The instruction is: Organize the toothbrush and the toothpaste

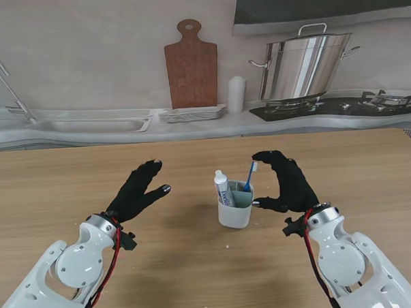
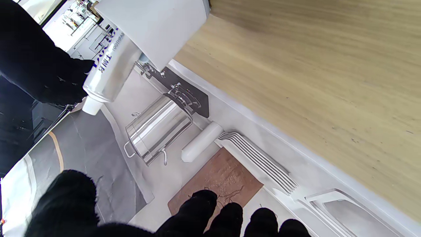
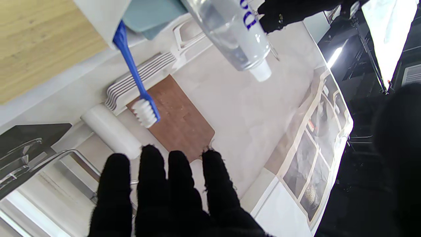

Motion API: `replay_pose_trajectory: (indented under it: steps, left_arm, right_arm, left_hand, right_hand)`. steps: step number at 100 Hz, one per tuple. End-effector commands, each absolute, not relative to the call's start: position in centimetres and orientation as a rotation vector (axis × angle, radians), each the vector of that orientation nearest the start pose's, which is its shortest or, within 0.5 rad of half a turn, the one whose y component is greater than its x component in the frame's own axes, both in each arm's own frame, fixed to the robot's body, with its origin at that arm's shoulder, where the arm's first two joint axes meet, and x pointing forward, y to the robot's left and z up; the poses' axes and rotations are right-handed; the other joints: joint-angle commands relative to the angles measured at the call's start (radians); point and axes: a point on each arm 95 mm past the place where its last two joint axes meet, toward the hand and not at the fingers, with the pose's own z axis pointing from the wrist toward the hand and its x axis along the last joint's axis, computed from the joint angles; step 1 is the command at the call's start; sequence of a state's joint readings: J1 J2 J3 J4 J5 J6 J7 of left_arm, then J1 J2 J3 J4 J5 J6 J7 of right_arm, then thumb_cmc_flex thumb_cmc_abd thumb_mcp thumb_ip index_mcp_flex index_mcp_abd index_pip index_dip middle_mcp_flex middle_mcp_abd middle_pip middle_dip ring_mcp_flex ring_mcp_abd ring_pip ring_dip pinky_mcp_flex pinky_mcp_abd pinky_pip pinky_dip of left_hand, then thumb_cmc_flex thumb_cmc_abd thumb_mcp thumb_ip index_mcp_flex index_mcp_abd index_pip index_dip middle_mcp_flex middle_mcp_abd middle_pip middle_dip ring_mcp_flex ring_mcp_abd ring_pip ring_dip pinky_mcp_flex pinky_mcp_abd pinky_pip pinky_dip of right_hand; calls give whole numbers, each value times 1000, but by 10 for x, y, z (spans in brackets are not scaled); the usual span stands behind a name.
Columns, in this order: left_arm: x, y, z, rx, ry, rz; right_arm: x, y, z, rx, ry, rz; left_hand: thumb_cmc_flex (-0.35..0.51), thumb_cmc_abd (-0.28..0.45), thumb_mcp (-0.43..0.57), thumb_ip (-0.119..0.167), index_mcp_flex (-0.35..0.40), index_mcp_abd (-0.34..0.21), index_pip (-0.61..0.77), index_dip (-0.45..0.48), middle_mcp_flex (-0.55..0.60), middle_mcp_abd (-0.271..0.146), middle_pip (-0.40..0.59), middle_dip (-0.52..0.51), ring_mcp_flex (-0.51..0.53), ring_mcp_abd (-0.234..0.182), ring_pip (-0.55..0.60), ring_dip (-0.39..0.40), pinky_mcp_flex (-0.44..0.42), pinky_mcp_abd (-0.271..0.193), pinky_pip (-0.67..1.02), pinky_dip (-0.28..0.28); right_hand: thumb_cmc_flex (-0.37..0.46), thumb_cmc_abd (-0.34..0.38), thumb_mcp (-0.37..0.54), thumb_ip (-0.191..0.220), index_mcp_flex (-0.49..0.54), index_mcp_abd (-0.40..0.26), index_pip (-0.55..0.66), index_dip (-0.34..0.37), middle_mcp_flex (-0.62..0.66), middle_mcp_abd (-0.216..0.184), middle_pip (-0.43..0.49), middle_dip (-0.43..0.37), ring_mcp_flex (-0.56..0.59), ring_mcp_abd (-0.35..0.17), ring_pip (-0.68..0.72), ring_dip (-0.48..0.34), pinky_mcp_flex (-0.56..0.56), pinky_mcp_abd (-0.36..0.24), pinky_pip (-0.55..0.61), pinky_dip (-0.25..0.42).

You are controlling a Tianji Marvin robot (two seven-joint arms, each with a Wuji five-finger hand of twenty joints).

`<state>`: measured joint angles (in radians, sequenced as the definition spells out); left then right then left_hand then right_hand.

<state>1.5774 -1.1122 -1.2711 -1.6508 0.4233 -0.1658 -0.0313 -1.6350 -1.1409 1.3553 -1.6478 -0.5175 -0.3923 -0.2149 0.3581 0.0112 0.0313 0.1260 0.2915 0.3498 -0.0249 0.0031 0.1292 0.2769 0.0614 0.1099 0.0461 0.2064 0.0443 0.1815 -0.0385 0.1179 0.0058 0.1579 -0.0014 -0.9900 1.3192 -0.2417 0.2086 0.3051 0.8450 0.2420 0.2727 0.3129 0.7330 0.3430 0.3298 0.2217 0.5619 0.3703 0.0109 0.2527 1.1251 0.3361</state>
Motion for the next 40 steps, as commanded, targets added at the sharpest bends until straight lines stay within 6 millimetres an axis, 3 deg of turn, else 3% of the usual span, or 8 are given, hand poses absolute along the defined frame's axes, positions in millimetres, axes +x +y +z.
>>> replay_pose_trajectory:
  steps: [1, 40]
  left_arm:
    - [401, -3, -289, -1611, 1236, -2008]
    - [393, 0, -288, -1633, 1219, -2001]
  right_arm:
    - [387, -15, -276, -1690, -1285, -2831]
    - [389, -20, -283, -1776, -1239, -2814]
  left_hand:
    - [-2, 0, -3, -43, 13, 27, 0, -5, 12, 2, 17, 7, 9, 3, 25, -25, -2, -22, 1, 4]
    - [8, -7, -1, -41, 50, 18, 6, 0, 24, -2, 47, 25, 17, 4, 56, -42, 9, -18, 5, 16]
  right_hand:
    - [5, 17, -22, 16, 21, -8, -17, 2, 0, -13, -12, -8, 3, -7, -8, -19, 2, -2, 0, 2]
    - [24, 36, -46, 34, 96, -11, -52, 0, 77, -3, -57, -18, 63, 7, -31, -30, 31, 9, -7, 3]
